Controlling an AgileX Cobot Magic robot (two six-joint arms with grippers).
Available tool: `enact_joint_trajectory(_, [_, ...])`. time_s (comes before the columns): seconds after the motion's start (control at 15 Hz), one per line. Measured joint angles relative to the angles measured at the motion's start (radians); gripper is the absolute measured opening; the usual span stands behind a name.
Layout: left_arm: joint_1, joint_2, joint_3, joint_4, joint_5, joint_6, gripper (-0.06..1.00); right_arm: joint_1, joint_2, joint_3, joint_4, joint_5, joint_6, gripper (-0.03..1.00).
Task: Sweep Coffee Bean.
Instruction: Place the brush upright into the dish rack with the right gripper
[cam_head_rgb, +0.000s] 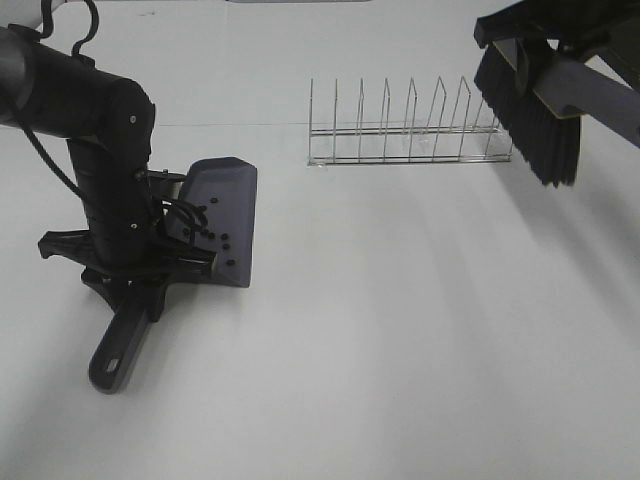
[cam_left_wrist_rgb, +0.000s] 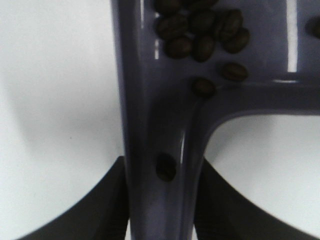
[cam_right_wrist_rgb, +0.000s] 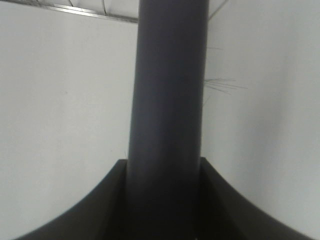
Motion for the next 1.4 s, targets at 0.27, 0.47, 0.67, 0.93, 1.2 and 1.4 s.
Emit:
enact_joint_trajectory(0.27, [0.0,0.0,0.0,0.0,0.0,0.0,0.32,-0.006,0.0,0.122,0.046,-0.029,0.004,0.28])
enact_joint_trajectory(0.47, [0.0,0.0,0.0,0.0,0.0,0.0,0.32,-0.006,0.012,0.13,0.03,-0.092,0.011,0.28])
enact_joint_trajectory(0.67, [0.0,0.0,0.0,0.0,0.0,0.002,0.32,-0.006,0.051,0.13,0.02,-0.142,0.014,0.28])
enact_joint_trajectory(0.93, [0.0,0.0,0.0,0.0,0.0,0.002,0.32,-0.006,0.101,0.13,-0.023,-0.198,0.025,0.28])
enact_joint_trajectory(1.2, [0.0,0.0,0.0,0.0,0.0,0.003,0.32,-0.006,0.105,0.13,-0.037,-0.299,0.039,0.28])
enact_joint_trajectory(1.4, [0.0,0.0,0.0,0.0,0.0,0.003,0.32,-0.007,0.107,0.13,-0.058,-0.361,0.04,0.28])
